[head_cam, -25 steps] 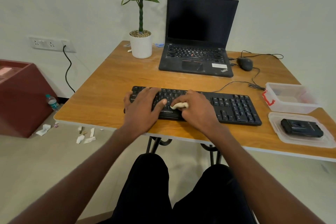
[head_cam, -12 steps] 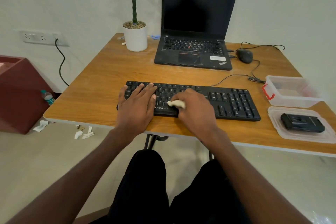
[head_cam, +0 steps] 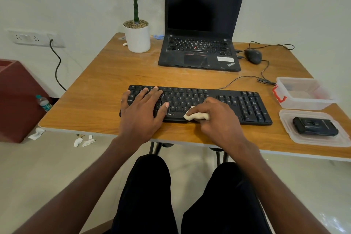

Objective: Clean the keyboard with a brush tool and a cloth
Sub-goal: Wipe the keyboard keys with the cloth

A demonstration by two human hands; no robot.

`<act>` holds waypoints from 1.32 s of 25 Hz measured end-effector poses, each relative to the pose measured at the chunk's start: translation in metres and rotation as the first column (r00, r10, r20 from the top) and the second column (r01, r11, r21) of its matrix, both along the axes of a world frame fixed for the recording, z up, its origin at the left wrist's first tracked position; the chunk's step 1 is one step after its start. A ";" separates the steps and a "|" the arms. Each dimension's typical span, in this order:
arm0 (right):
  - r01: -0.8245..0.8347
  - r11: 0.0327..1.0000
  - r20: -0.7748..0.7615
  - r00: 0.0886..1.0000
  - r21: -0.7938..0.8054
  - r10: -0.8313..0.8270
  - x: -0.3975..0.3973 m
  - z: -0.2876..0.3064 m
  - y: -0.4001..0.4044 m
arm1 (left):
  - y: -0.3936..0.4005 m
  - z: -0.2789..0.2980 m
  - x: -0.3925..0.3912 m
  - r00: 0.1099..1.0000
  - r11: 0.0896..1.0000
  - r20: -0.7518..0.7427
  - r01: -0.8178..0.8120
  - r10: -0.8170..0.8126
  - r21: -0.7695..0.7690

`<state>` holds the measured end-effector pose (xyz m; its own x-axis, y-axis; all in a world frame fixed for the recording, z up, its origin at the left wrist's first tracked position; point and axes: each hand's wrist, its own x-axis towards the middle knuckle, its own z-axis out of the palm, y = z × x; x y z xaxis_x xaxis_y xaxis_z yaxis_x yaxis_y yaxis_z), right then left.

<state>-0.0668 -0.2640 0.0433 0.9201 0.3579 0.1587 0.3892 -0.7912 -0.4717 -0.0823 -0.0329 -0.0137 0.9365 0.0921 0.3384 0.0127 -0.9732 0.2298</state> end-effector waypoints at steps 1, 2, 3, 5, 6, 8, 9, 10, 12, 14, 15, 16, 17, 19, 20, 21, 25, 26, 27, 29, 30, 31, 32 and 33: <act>0.041 0.999 -0.001 0.999 -0.004 -0.041 0.001 0.001 -0.005 | 0.000 0.000 0.000 1.000 1.000 -0.002 0.005 -0.005 0.002; 0.086 0.996 0.013 0.996 -0.020 -0.086 0.002 0.002 -0.010 | 0.000 0.000 -0.001 1.000 1.000 -0.004 0.006 -0.006 0.003; 0.125 0.992 0.042 0.991 -0.034 -0.124 0.003 0.004 -0.014 | 0.000 0.000 -0.002 1.000 1.000 -0.001 0.004 -0.004 0.003; 0.174 0.984 0.089 0.981 -0.026 -0.171 0.006 0.007 -0.016 | -0.001 0.000 -0.001 1.000 1.000 0.007 0.001 -0.001 -0.003; 0.173 0.985 0.087 0.981 -0.006 -0.172 0.006 0.007 -0.014 | -0.001 0.000 -0.002 1.000 1.000 0.008 0.003 -0.003 -0.005; 0.093 0.995 0.086 0.992 0.038 -0.096 0.003 0.007 -0.005 | -0.003 0.001 -0.003 0.999 1.000 0.035 0.010 -0.010 0.010; 0.020 0.999 0.095 0.995 0.044 -0.024 0.001 0.007 0.001 | -0.004 0.002 -0.004 0.999 0.999 0.048 0.024 -0.025 0.021; -0.063 0.997 0.102 0.993 0.033 0.059 0.000 0.006 0.006 | -0.005 0.002 -0.004 0.998 0.999 0.051 0.043 -0.044 0.029; -0.158 0.987 0.090 0.983 -0.022 0.160 0.001 0.003 0.010 | -0.004 0.002 -0.004 0.998 0.998 0.035 0.059 -0.060 0.032; -0.048 0.998 0.084 0.995 -0.044 0.051 0.007 0.004 0.001 | -0.002 0.001 -0.003 0.998 0.998 0.022 0.054 -0.055 0.030; 0.040 0.997 0.094 0.995 -0.061 -0.035 0.012 0.005 -0.006 | -0.002 0.000 -0.002 0.998 0.998 0.021 0.053 -0.053 0.030; 0.116 0.989 0.099 0.989 -0.090 -0.107 0.017 0.007 -0.014 | -0.002 0.000 -0.002 0.998 0.998 0.022 0.052 -0.053 0.029; 0.163 0.978 0.094 0.984 -0.128 -0.151 0.020 0.009 -0.020 | -0.002 0.000 -0.002 0.998 0.998 0.025 0.053 -0.053 0.028; 0.141 0.972 0.087 0.988 -0.186 -0.127 0.020 0.012 -0.019 | -0.003 0.000 -0.002 0.998 0.998 0.030 0.054 -0.054 0.023; 0.073 0.981 0.069 0.996 -0.179 -0.062 0.017 0.012 -0.015 | -0.003 0.000 -0.002 0.998 0.998 0.033 0.052 -0.053 0.020; -0.015 0.988 0.041 0.999 -0.155 0.022 0.013 0.012 -0.010 | -0.004 0.000 -0.003 0.998 0.999 0.034 0.050 -0.051 0.018; -0.088 0.992 0.003 0.996 -0.090 0.089 0.007 0.013 -0.005 | -0.004 0.000 -0.003 0.998 0.998 0.027 0.056 -0.056 0.009; 0.013 0.993 0.005 1.000 -0.115 -0.012 0.009 0.014 -0.010 | -0.004 0.000 -0.003 0.998 0.998 0.025 0.057 -0.057 0.003; 0.125 0.977 0.026 0.992 -0.171 -0.122 0.012 0.016 -0.016 | -0.004 0.000 -0.003 0.998 0.998 0.024 0.057 -0.057 0.000; 0.219 0.950 0.086 0.975 -0.221 -0.205 0.014 0.019 -0.022 | -0.003 -0.001 -0.002 0.998 0.998 0.028 0.056 -0.056 -0.005; 0.175 0.971 0.087 0.983 -0.162 -0.162 0.014 0.019 -0.021 | -0.003 -0.001 -0.002 0.998 0.998 0.032 0.056 -0.055 -0.008; 0.092 0.992 0.066 0.994 -0.085 -0.086 0.012 0.020 -0.015 | -0.003 -0.001 -0.002 0.998 0.998 0.035 0.056 -0.056 -0.012; 0.010 1.000 0.027 1.000 -0.023 -0.009 0.009 0.020 -0.009 | -0.003 -0.001 -0.002 0.998 0.998 0.037 0.056 -0.056 -0.013; -0.041 0.999 -0.017 0.999 -0.002 0.041 0.006 0.020 -0.003 | -0.003 -0.002 -0.002 0.998 0.998 0.039 0.056 -0.055 -0.013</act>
